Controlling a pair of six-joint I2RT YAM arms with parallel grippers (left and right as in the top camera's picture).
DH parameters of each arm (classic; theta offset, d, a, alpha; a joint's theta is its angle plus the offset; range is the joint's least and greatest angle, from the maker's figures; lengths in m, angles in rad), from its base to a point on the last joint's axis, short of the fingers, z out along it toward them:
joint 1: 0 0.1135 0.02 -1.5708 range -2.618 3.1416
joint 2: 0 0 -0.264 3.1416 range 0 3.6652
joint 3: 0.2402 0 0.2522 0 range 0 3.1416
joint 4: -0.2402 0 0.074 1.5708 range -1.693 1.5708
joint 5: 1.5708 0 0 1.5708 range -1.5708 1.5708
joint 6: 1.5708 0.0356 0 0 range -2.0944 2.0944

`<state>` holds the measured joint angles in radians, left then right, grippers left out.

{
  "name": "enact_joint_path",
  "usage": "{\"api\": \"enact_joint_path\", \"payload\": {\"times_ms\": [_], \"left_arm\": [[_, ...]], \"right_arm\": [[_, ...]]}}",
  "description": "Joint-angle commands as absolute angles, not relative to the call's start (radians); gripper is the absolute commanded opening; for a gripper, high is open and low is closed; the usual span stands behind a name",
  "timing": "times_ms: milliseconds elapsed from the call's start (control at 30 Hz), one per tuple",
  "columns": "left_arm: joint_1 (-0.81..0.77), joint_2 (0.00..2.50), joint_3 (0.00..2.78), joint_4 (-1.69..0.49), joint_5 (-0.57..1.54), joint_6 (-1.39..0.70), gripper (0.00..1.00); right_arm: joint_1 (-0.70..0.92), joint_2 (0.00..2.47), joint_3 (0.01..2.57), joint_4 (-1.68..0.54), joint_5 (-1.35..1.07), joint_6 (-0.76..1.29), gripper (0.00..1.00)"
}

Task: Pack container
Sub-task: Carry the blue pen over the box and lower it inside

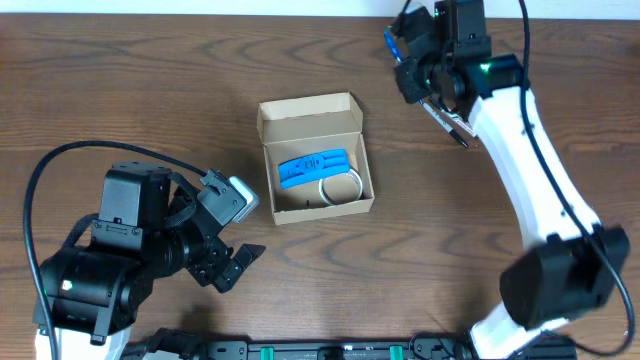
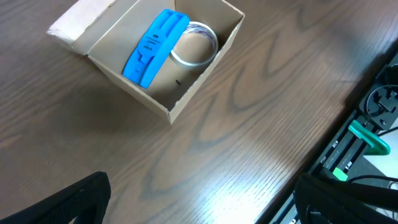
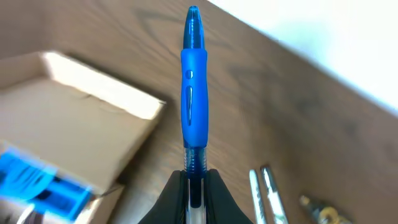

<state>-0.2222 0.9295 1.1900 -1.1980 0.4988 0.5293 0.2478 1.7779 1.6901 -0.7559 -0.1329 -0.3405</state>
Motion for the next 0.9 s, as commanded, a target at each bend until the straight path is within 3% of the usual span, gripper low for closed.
{"api": "enact_joint_path", "payload": {"times_ms": [0,167,433,867], "left_arm": [[-0.216,0.927,1.217,-1.2,0.514,0.546,0.95],[-0.216,0.927,1.217,-1.2,0.514,0.546,0.95],[-0.216,0.927,1.217,-1.201,0.514,0.546,0.95],[-0.216,0.927,1.217,-1.2,0.514,0.546,0.95]], "right_arm": [[0.299,1.753,1.702,-0.803,-0.233,-0.593,0.01],[0.361,1.762,1.701,-0.972,-0.388,-0.887,0.01],[0.467,1.777,1.7,-1.113,-0.408,-1.158,0.01],[0.549,1.917,1.7,-1.149,-0.408,-1.207,0.01]]}}
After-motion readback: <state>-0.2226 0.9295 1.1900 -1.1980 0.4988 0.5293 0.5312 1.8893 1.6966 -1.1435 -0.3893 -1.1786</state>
